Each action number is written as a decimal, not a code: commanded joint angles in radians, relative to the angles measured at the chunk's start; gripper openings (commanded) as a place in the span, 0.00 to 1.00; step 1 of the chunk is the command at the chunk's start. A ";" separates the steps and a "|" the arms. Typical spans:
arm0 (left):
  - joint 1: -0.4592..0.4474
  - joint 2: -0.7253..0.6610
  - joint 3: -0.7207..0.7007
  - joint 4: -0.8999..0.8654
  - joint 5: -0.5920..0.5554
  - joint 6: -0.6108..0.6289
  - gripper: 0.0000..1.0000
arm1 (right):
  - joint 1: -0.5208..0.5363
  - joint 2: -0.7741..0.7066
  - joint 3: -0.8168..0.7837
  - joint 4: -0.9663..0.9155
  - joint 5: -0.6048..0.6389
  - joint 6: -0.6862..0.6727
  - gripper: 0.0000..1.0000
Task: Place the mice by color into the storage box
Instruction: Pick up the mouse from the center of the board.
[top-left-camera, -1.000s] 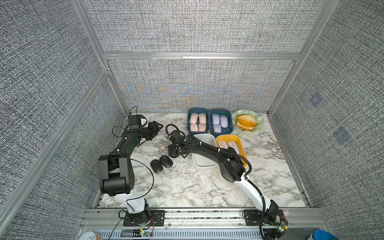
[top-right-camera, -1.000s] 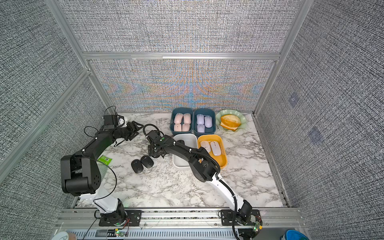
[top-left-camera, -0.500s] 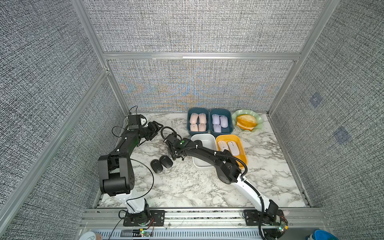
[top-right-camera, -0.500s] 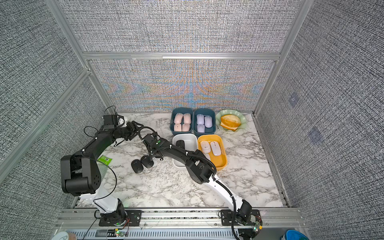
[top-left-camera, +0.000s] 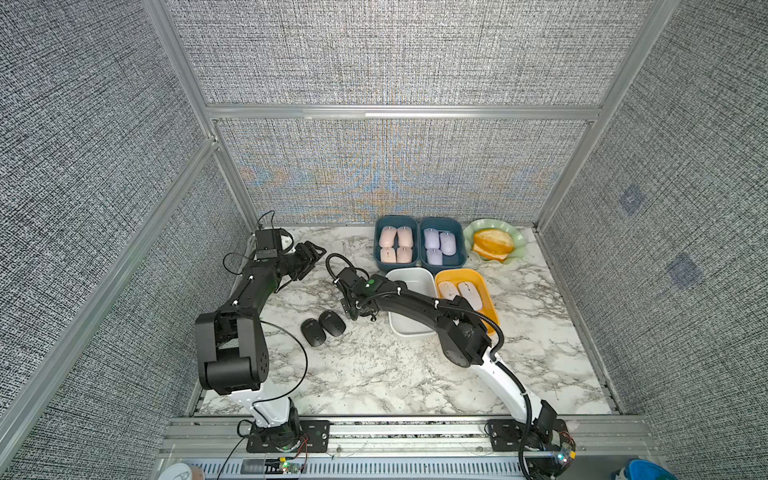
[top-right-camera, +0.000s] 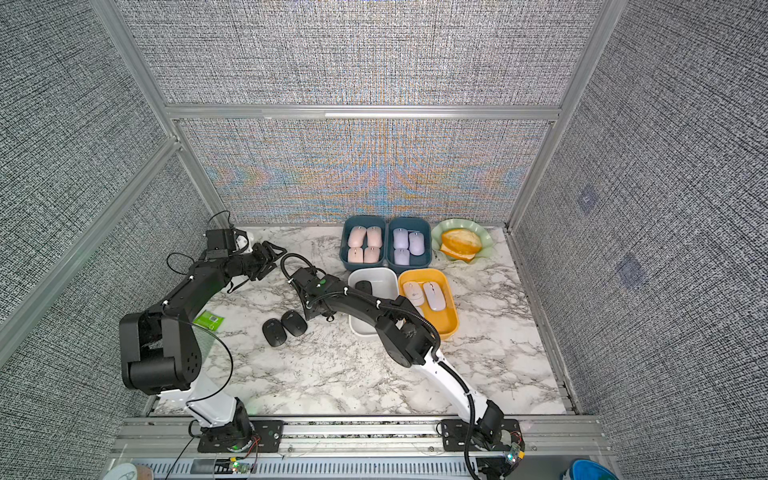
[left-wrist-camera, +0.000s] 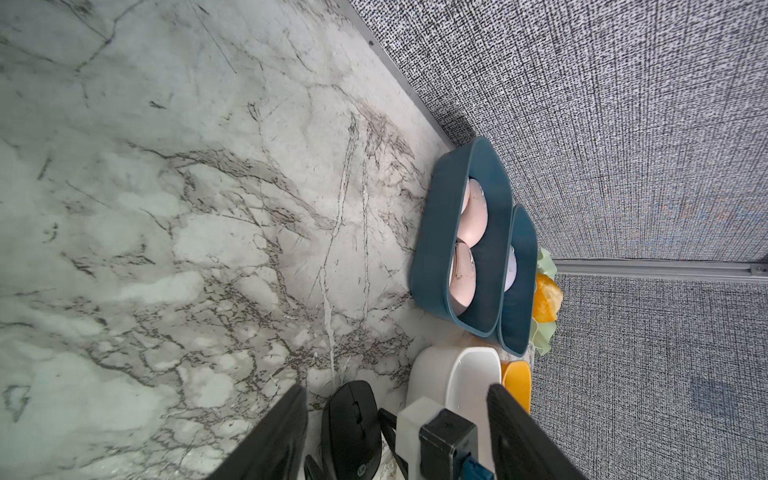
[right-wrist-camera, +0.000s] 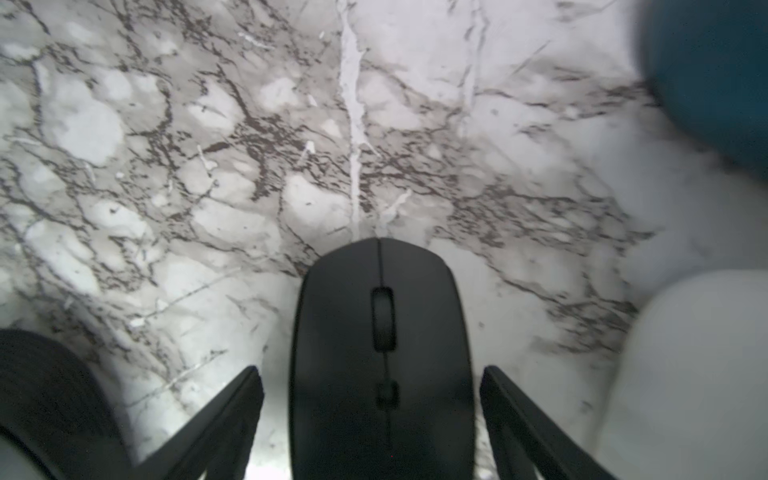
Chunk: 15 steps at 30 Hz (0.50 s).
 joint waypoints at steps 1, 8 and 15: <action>-0.002 0.006 0.007 -0.001 0.011 0.006 0.70 | -0.007 0.012 0.007 -0.015 -0.046 0.026 0.81; -0.002 0.007 0.007 0.002 0.016 0.005 0.70 | 0.000 0.004 0.010 -0.006 -0.058 0.038 0.65; -0.002 0.008 0.009 0.001 0.021 0.004 0.70 | 0.012 -0.093 -0.001 0.004 -0.008 0.022 0.62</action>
